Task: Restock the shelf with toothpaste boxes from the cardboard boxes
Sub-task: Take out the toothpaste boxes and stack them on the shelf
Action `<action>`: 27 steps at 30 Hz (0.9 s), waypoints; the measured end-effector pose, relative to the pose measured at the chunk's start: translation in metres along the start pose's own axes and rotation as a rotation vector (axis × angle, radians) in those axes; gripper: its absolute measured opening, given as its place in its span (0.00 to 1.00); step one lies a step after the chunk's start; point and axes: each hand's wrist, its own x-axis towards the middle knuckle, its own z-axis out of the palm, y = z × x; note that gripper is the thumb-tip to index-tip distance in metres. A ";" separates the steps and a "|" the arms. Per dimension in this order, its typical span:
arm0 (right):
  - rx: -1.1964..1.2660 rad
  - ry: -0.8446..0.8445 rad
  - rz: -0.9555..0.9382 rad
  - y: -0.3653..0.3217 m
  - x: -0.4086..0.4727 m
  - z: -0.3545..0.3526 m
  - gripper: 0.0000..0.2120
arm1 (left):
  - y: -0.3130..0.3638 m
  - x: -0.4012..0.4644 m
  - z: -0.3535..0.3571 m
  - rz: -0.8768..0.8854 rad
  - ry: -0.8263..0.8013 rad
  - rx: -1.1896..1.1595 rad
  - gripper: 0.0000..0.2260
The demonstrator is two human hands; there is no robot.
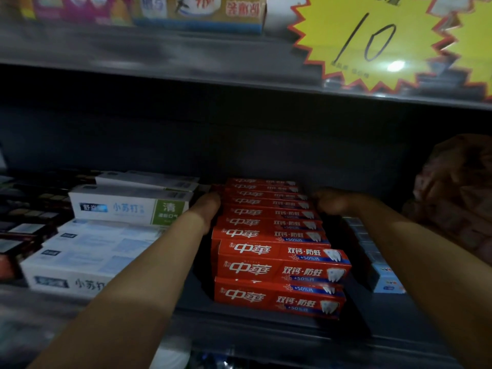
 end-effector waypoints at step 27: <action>0.049 -0.002 -0.065 -0.003 -0.004 -0.013 0.12 | 0.025 -0.007 0.005 0.064 0.000 0.129 0.16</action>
